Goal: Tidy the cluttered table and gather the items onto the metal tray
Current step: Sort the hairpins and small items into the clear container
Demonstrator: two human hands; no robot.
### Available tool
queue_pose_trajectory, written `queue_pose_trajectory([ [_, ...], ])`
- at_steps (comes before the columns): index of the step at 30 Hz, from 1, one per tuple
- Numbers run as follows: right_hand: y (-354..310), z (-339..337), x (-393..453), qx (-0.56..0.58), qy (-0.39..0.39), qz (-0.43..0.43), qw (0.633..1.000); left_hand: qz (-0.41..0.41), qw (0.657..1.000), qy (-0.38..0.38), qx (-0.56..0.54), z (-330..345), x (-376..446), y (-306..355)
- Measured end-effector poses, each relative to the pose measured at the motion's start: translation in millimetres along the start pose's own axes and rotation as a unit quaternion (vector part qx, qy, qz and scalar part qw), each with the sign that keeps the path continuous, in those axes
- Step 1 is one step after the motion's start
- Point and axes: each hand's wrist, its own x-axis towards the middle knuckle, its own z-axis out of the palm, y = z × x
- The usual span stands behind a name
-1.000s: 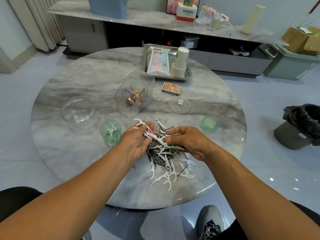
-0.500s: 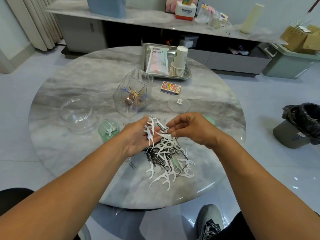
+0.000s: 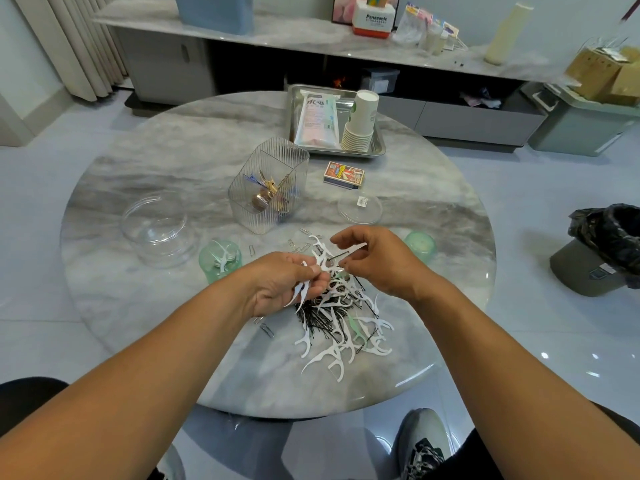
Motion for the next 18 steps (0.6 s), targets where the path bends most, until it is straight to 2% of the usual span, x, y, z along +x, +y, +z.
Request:
queue_pose_trajectory([
  [3,7,-1,1,-0.053,0.031,0.034,0.998,0.024,0.999,0.023,-0.034,-1,0,3],
  [5,6,0,0,-0.050,0.073,0.049,0.995,0.025,0.998,0.013,-0.062,0,-2,4],
  [7,2,2,0,0.047,0.100,0.074,0.991,0.023,0.995,-0.003,-0.102,3,-2,3],
  [8,-1,3,0,0.120,0.087,0.095,0.984,0.025,0.994,-0.013,-0.106,5,-2,2],
  [11,-8,10,-1,0.276,0.019,0.133,0.952,0.028,0.998,-0.046,-0.033,11,-5,-2],
  [13,-8,14,-1,0.332,0.015,0.139,0.933,0.022,0.997,-0.064,0.027,13,-7,-2],
  [15,-8,13,1,0.350,0.017,0.146,0.925,0.019,0.993,-0.080,0.081,13,-10,-2],
  [18,-9,8,1,0.319,-0.018,0.136,0.938,0.013,0.981,-0.097,0.168,12,-12,-1],
])
